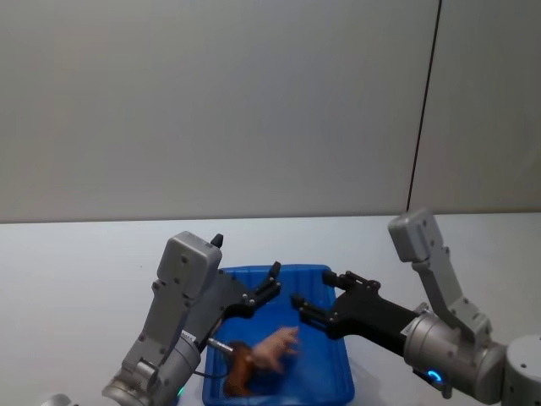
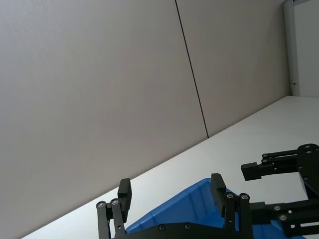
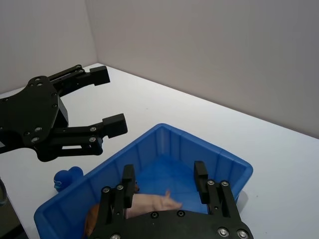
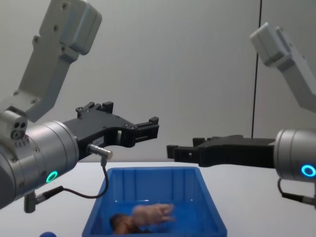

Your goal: Pick up the two dolls from the table and place them into the box.

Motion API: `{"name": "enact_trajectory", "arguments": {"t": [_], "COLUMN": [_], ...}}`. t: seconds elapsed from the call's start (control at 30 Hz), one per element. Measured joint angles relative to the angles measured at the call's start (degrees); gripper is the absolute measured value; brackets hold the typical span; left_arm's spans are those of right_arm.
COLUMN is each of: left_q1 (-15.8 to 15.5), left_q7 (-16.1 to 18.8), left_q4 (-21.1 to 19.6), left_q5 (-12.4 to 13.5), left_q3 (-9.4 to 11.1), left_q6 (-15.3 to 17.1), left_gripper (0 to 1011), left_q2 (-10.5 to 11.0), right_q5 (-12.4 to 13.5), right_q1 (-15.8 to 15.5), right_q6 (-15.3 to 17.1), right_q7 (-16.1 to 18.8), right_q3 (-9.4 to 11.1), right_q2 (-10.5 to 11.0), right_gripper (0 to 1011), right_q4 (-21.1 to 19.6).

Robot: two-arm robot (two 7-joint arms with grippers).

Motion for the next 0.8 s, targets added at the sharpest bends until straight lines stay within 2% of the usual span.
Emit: {"name": "enact_trajectory", "arguments": {"t": [0.13,0.17,0.2,0.33,0.57,0.67,0.8], "left_q1": [0.0,0.0,0.0,0.0,0.0,0.0,0.0], "left_q7": [0.0,0.0,0.0,0.0,0.0,0.0,0.0], "left_q4": [0.0,0.0,0.0,0.0,0.0,0.0,0.0], "left_q5": [0.0,0.0,0.0,0.0,0.0,0.0,0.0], "left_q3": [0.0,0.0,0.0,0.0,0.0,0.0,0.0], "left_q6": [0.0,0.0,0.0,0.0,0.0,0.0,0.0], "left_gripper": [1001,1002,1001,1002,1002,1002,1002], "left_q2": [0.0,0.0,0.0,0.0,0.0,0.0,0.0], "right_q5": [0.0,0.0,0.0,0.3,1.2,1.9,2.5], "right_q1": [0.7,0.7,0.7,0.3,-1.5,-3.3,-4.6], "right_q6": [0.1,0.1,0.1,-0.5,-1.7,-2.5,-3.3], "right_q7": [0.5,0.5,0.5,0.3,-0.6,-1.3,-1.9], "right_q3": [-0.2,-0.2,-0.2,0.3,1.8,3.0,3.8], "right_q2": [-0.4,-0.4,-0.4,0.5,2.9,4.9,6.3], "right_gripper": [806,806,860,974,1001,1001,1001], "right_q4": [0.8,0.8,0.8,0.5,-1.0,-2.1,-2.9]}}
